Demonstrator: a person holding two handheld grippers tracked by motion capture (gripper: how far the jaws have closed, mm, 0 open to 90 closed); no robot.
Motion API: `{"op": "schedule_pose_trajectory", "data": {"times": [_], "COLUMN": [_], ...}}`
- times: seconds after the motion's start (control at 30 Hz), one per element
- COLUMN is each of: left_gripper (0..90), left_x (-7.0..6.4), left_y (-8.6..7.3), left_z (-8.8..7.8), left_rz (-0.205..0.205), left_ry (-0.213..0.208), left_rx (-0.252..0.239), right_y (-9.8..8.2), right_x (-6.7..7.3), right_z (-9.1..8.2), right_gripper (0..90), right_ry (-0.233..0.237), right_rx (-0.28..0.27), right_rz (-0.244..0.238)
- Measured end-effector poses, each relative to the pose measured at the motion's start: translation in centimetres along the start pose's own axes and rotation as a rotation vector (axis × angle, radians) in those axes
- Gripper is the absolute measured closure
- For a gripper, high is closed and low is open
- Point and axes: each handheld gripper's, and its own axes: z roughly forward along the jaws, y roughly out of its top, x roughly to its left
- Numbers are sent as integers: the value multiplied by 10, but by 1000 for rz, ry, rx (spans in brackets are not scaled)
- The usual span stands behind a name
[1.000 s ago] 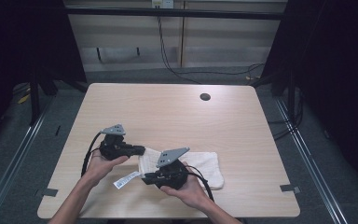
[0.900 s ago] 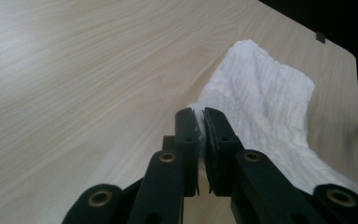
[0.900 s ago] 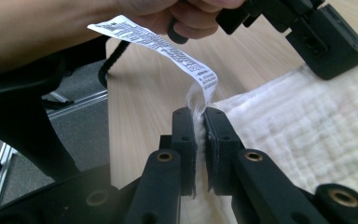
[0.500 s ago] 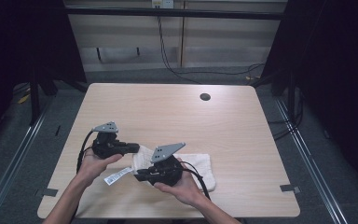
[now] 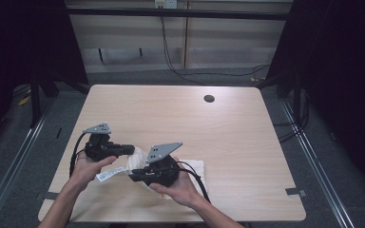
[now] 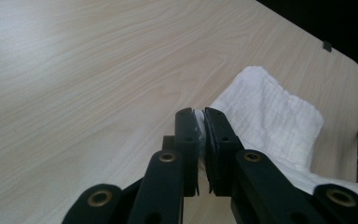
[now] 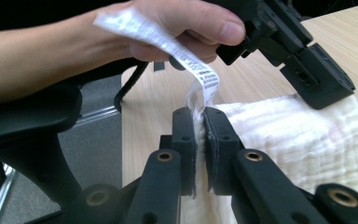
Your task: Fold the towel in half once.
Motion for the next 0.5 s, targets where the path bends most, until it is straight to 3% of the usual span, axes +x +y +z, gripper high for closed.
{"op": "schedule_pose_trajectory", "data": {"times": [0.13, 0.5], "left_gripper": [850, 846], "left_x": [-3, -11], "left_y": [5, 22], "left_z": [6, 26], "left_rz": [8, 35], "left_ry": [-6, -16], "left_rx": [7, 47], "right_y": [-1, -20], "right_x": [-1, -8], "right_z": [-9, -30], "right_gripper": [839, 839], "right_ry": [-14, -44], "right_rx": [7, 10], "right_rz": [-15, 28]}}
